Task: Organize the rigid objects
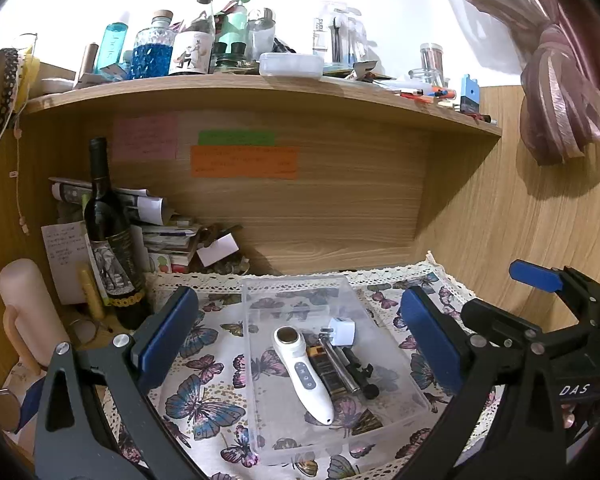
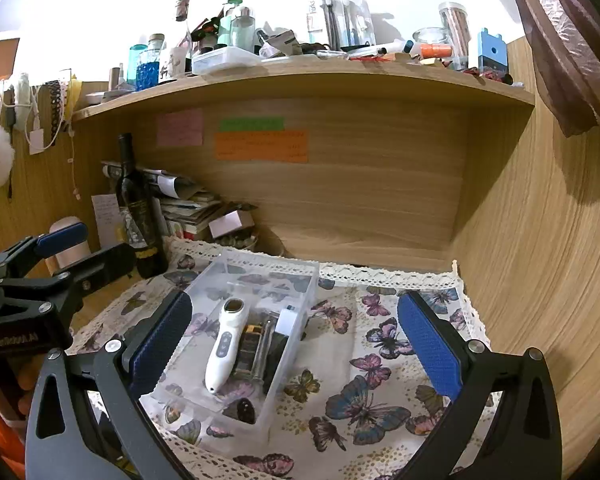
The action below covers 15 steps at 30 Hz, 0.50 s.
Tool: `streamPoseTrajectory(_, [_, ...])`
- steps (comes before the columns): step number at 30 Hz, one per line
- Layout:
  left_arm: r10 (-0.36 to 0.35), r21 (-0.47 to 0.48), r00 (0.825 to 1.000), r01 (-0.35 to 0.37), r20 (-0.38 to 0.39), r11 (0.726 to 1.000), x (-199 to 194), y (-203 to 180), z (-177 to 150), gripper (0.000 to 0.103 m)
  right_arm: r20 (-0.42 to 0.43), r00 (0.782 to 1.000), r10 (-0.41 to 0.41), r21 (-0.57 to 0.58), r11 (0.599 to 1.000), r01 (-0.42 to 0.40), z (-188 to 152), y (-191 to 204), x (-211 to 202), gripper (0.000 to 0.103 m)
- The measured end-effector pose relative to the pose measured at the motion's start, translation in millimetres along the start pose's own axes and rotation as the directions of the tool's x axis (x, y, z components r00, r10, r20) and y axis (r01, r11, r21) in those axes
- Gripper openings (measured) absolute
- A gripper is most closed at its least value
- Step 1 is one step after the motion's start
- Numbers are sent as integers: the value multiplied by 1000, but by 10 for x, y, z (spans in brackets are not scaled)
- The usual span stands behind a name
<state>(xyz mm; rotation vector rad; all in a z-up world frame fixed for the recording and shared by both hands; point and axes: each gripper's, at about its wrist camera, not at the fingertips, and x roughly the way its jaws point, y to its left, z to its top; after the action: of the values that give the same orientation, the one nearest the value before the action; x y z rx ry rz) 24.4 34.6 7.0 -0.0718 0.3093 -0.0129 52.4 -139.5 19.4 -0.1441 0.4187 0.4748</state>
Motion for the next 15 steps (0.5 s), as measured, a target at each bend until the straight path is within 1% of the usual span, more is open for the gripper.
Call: streamPoseTrajectory(15, [-8, 5, 1000, 8, 6, 1000, 9, -46, 17, 103, 17, 1000, -13, 6, 1000, 13, 25, 13, -38, 103])
